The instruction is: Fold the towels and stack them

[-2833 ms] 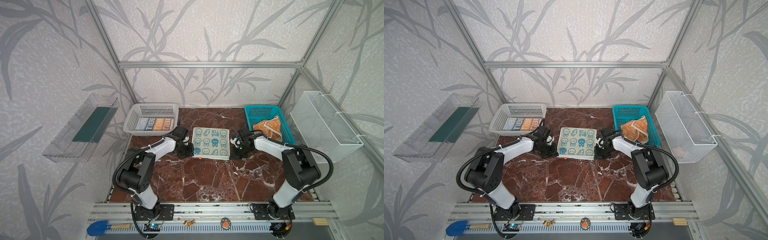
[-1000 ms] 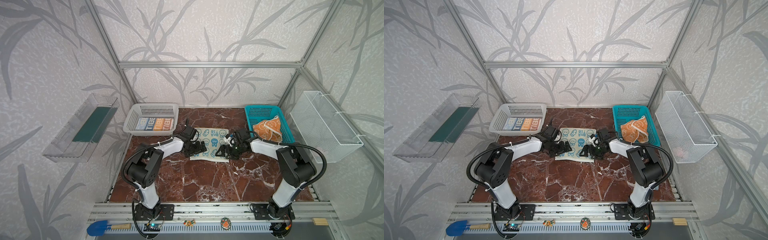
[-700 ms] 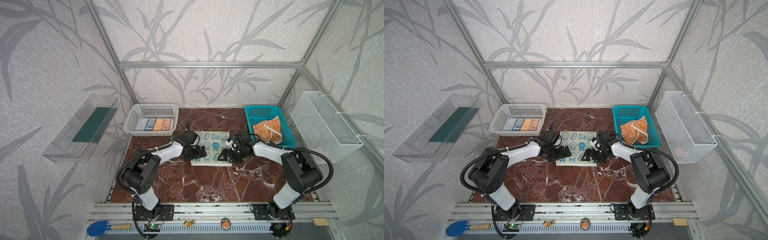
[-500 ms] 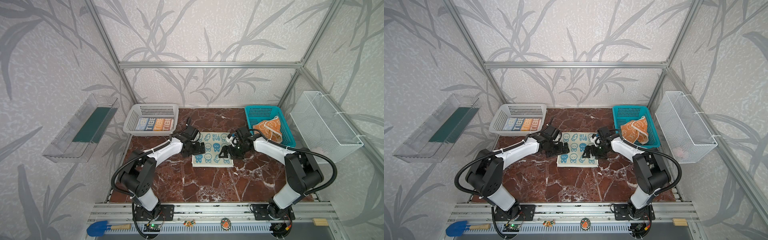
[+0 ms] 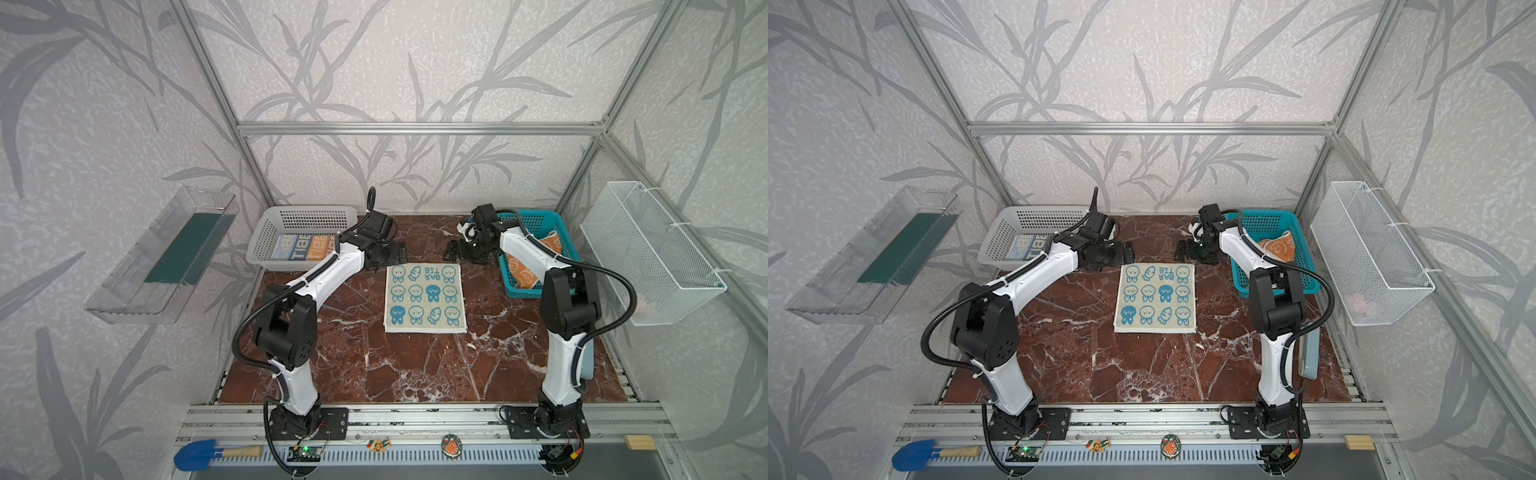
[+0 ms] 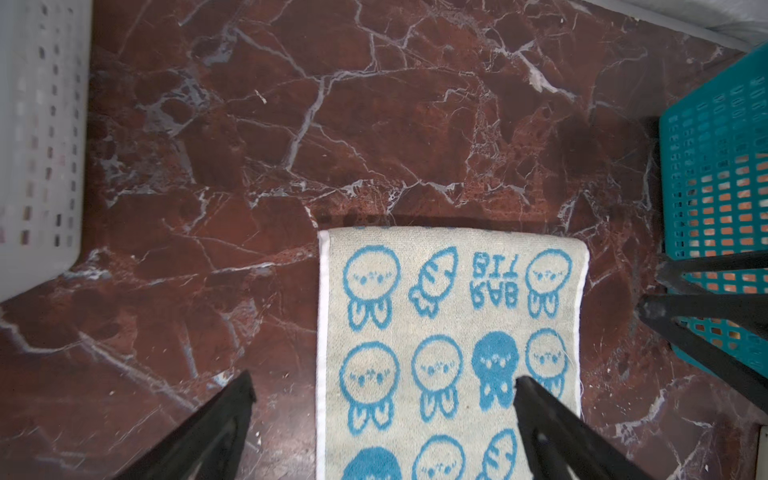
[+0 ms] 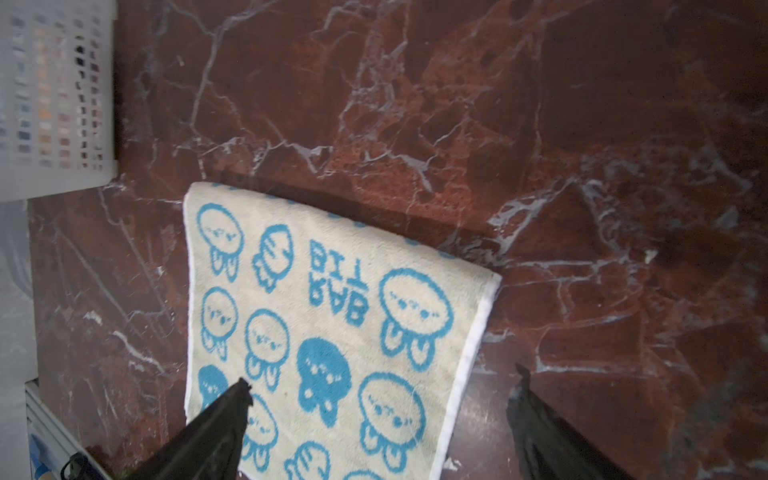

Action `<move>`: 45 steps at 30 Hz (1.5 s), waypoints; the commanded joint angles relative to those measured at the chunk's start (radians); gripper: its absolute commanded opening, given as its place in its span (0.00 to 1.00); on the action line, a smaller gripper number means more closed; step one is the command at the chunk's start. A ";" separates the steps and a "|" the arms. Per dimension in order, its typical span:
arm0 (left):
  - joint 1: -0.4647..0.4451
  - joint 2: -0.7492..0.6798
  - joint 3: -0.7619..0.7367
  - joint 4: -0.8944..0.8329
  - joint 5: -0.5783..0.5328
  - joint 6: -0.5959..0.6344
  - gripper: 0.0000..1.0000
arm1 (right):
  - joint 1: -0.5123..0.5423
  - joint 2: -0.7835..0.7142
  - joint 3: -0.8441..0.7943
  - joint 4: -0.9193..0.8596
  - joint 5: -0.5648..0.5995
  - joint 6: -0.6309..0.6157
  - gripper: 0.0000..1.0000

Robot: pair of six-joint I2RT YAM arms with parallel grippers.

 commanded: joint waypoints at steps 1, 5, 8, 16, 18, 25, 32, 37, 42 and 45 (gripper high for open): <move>-0.012 0.071 0.076 -0.088 0.037 0.031 0.99 | -0.007 0.060 0.080 -0.092 0.047 -0.044 0.88; -0.012 0.129 0.109 -0.119 0.053 0.039 0.99 | -0.009 0.134 0.136 -0.126 0.072 -0.075 0.79; -0.010 0.147 0.106 -0.118 0.053 0.042 0.99 | -0.013 0.158 0.146 -0.125 0.084 -0.089 0.75; -0.002 0.206 0.155 -0.139 0.086 0.051 0.99 | -0.027 0.235 0.190 -0.131 0.078 -0.096 0.58; 0.006 0.227 0.177 -0.151 0.101 0.055 0.99 | -0.027 0.251 0.205 -0.134 0.072 -0.096 0.52; 0.041 0.327 0.303 -0.252 0.119 0.085 0.99 | -0.027 0.290 0.225 -0.143 0.061 -0.098 0.33; 0.077 0.430 0.426 -0.327 0.097 0.119 0.99 | -0.027 0.297 0.230 -0.140 0.038 -0.100 0.18; 0.090 0.483 0.475 -0.324 0.126 0.127 0.89 | -0.027 0.298 0.223 -0.135 0.033 -0.104 0.13; 0.095 0.522 0.508 -0.305 0.153 0.139 0.80 | -0.027 0.303 0.225 -0.135 0.030 -0.103 0.09; 0.101 0.549 0.526 -0.301 0.172 0.144 0.69 | -0.027 0.300 0.226 -0.136 0.030 -0.104 0.06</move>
